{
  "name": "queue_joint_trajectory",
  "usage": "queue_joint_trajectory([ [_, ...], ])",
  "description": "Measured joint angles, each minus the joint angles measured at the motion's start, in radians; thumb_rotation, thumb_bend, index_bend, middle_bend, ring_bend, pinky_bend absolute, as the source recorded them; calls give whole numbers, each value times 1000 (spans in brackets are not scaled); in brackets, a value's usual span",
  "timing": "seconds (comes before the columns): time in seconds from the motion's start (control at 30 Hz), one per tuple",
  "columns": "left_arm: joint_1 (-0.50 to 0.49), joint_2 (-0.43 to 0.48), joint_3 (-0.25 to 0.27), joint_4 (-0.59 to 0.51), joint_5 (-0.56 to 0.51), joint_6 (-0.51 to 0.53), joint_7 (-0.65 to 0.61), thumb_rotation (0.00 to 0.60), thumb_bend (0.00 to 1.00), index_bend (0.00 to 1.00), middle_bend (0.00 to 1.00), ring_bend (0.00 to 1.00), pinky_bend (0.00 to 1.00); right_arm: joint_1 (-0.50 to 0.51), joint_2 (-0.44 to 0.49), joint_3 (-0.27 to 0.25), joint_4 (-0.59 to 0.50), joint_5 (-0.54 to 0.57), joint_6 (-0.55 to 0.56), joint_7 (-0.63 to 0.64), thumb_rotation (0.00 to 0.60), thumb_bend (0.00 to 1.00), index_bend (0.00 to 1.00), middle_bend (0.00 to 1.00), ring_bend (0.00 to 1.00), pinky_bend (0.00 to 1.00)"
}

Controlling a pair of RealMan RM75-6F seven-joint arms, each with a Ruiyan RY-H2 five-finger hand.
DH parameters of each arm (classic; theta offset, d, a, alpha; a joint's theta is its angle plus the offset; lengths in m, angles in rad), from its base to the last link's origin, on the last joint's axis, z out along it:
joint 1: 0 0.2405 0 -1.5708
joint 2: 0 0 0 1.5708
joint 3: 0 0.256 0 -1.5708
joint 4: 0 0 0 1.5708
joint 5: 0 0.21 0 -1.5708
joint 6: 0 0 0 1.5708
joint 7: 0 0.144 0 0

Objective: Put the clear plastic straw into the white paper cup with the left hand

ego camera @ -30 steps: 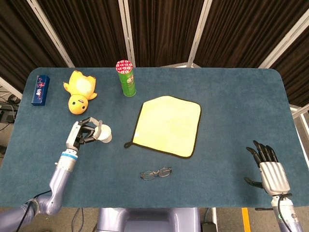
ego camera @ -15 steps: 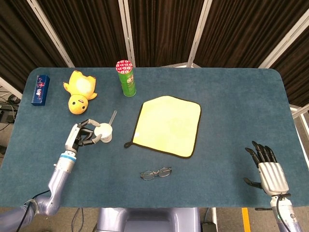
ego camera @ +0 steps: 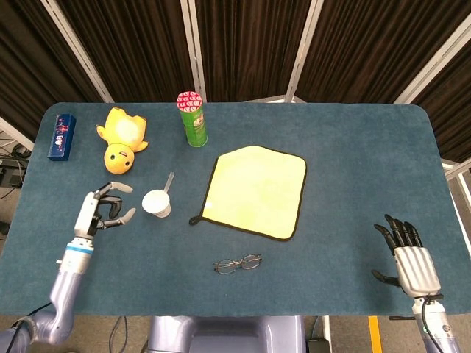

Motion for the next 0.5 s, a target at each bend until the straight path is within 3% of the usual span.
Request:
queue_joint_trajectory([
  [0.07, 21, 18, 21, 6, 32, 40, 105, 600, 275, 179, 109, 135, 116, 0, -3, 1, 3, -1, 2, -1, 600, 88, 130, 0, 0, 0],
  [0.13, 46, 35, 41, 12, 58, 85, 233, 600, 265, 136, 10, 17, 26, -1, -6, 1, 9, -3, 6, -2, 600, 87, 130, 0, 0, 0],
  [0.33, 145, 101, 109, 6, 100, 207, 581, 600, 106, 28, 0, 0, 0, -3, -13, 2, 18, -17, 26, 0, 600, 87, 130, 0, 0, 0],
  [0.5, 214, 161, 150, -30, 93, 246, 748, 600, 88, 0, 0, 0, 0, -6, -23, 11, 26, -37, 66, 11, 600, 85, 127, 0, 0, 0],
])
